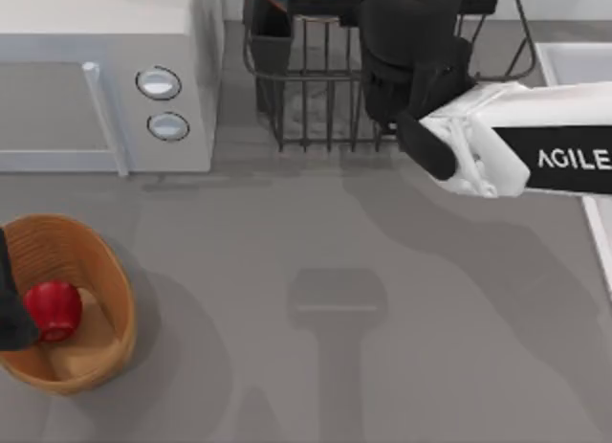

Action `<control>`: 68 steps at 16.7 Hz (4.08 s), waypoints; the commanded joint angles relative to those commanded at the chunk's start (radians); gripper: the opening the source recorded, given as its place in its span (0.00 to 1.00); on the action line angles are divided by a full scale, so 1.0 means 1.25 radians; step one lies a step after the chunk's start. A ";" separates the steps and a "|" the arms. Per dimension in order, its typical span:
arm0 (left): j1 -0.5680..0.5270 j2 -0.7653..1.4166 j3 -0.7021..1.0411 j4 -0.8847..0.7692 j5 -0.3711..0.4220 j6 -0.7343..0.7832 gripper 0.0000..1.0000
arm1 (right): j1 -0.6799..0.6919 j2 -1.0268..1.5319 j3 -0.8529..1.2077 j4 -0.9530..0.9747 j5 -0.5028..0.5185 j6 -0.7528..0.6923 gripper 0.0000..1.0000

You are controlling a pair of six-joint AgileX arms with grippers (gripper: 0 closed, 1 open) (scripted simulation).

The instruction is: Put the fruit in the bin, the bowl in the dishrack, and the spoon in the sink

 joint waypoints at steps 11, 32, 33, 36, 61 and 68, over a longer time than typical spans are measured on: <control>0.000 0.000 0.000 0.000 0.000 0.000 1.00 | 0.000 0.000 0.000 0.000 0.000 0.000 0.68; 0.000 0.000 0.000 0.000 0.000 0.000 1.00 | -0.090 -0.227 -0.152 -0.031 -0.077 -0.015 1.00; 0.000 0.000 0.000 0.000 0.000 0.000 1.00 | -0.111 -0.292 -0.194 -0.042 -0.099 -0.017 1.00; 0.000 0.000 0.000 0.000 0.000 0.000 1.00 | -0.174 -0.531 -0.328 -0.080 -0.177 -0.022 1.00; 0.000 0.000 0.000 0.000 0.000 0.000 1.00 | -0.503 -1.632 -1.064 -0.560 -0.531 -0.014 1.00; 0.000 0.000 0.000 0.000 0.000 0.000 1.00 | -0.587 -1.404 -0.908 -0.746 -0.530 0.033 1.00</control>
